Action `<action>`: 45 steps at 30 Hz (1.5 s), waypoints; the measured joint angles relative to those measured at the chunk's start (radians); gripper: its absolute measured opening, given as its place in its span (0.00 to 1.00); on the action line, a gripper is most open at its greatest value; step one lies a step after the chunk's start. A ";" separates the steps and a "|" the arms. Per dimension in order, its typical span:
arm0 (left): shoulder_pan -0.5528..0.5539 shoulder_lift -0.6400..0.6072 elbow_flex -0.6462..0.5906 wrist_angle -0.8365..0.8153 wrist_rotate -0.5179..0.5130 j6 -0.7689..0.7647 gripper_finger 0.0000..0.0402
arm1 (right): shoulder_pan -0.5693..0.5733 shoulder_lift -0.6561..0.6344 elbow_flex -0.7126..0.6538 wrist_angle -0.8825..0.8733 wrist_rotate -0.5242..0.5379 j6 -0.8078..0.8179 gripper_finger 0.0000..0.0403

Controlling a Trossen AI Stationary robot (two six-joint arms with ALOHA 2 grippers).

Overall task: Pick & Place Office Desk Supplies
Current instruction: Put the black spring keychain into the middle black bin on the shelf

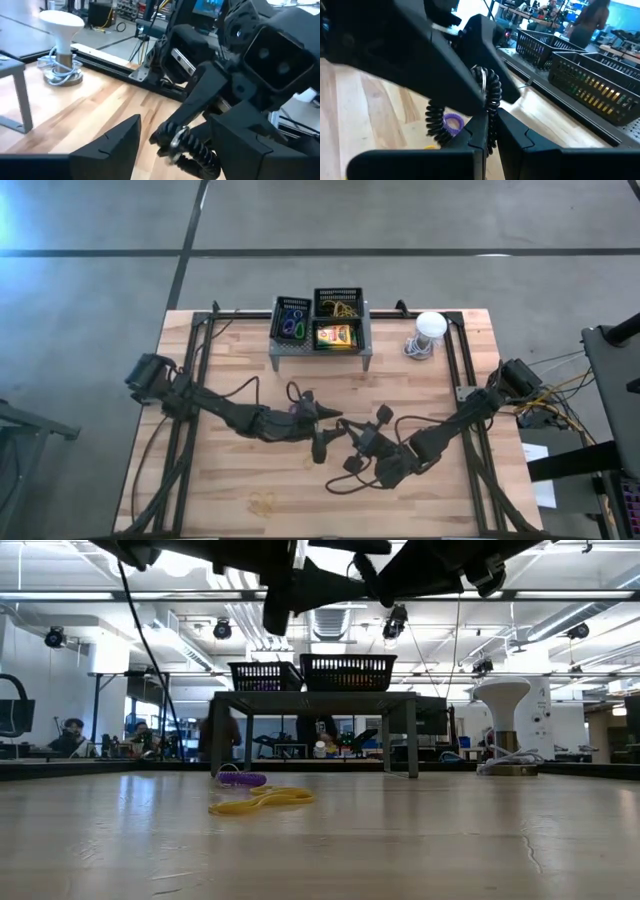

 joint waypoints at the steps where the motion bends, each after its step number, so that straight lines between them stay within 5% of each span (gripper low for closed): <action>1: 0.000 -0.002 0.005 -0.017 -0.011 0.000 0.58 | 0.000 0.000 -0.001 -0.002 0.000 0.001 0.06; 16: 0.002 -0.010 0.000 -0.094 0.016 0.003 0.05 | 0.002 0.001 -0.007 -0.006 -0.052 -0.016 0.07; 28: 0.003 -0.020 0.003 -0.288 0.014 -0.027 0.07 | 0.002 -0.073 -0.005 -0.244 -0.280 0.063 0.36; 35: 0.036 -0.131 0.160 -0.926 -0.147 -0.128 0.07 | 0.013 -0.116 -0.011 -0.382 -0.300 0.146 0.45; 40: 0.186 -0.217 0.341 -1.341 -0.166 -0.131 0.07 | 0.013 -0.116 -0.021 -0.366 -0.295 0.145 0.45; 45: 0.424 -0.261 0.409 -1.331 -0.135 0.023 0.07 | 0.012 -0.116 -0.024 -0.358 -0.292 0.148 0.45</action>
